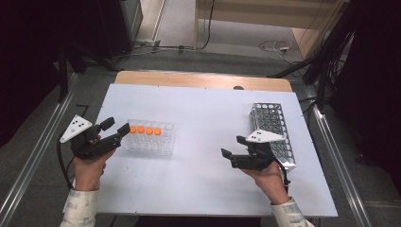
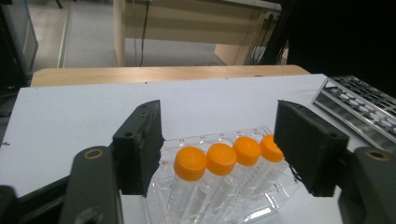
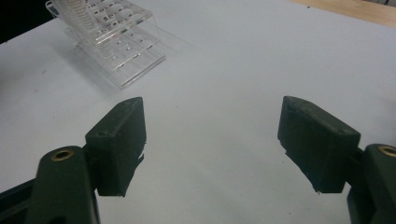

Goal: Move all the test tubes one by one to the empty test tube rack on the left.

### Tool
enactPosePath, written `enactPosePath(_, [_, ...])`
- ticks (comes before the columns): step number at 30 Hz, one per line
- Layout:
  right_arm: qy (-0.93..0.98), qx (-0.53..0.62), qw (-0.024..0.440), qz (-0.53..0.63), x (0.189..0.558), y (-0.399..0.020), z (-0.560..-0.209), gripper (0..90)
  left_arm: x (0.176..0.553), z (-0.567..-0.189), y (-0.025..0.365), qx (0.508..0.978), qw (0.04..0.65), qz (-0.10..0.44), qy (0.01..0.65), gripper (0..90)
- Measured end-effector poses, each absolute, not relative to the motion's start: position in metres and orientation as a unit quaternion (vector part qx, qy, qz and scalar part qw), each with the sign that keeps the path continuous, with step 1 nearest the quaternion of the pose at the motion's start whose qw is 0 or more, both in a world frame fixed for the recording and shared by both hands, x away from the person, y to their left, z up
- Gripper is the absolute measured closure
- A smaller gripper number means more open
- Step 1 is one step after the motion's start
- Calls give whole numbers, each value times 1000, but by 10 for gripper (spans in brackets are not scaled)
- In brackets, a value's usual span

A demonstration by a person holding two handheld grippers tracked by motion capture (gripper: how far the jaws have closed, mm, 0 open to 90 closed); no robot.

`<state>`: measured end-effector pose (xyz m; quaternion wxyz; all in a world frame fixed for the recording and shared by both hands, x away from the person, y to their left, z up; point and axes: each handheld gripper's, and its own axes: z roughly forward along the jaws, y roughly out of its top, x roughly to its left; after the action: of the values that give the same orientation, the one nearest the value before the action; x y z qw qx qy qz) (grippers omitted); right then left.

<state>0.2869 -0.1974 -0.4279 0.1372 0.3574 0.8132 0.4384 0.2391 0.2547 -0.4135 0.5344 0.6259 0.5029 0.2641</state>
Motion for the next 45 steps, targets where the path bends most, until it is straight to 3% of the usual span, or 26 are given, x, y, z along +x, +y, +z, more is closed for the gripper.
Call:
enactPosePath(11, [804, 372, 151, 440, 285, -214, -425, 220, 225, -410, 253, 626, 523, 277, 508, 256])
enactPosePath(27, [764, 436, 191, 436, 265, -296, -425, 219, 198, -437, 266, 627, 487, 293, 533, 246])
enactPosePath(45, [719, 522, 222, 400, 237, -381, -450, 217, 179, -473, 290, 621, 437, 294, 580, 244])
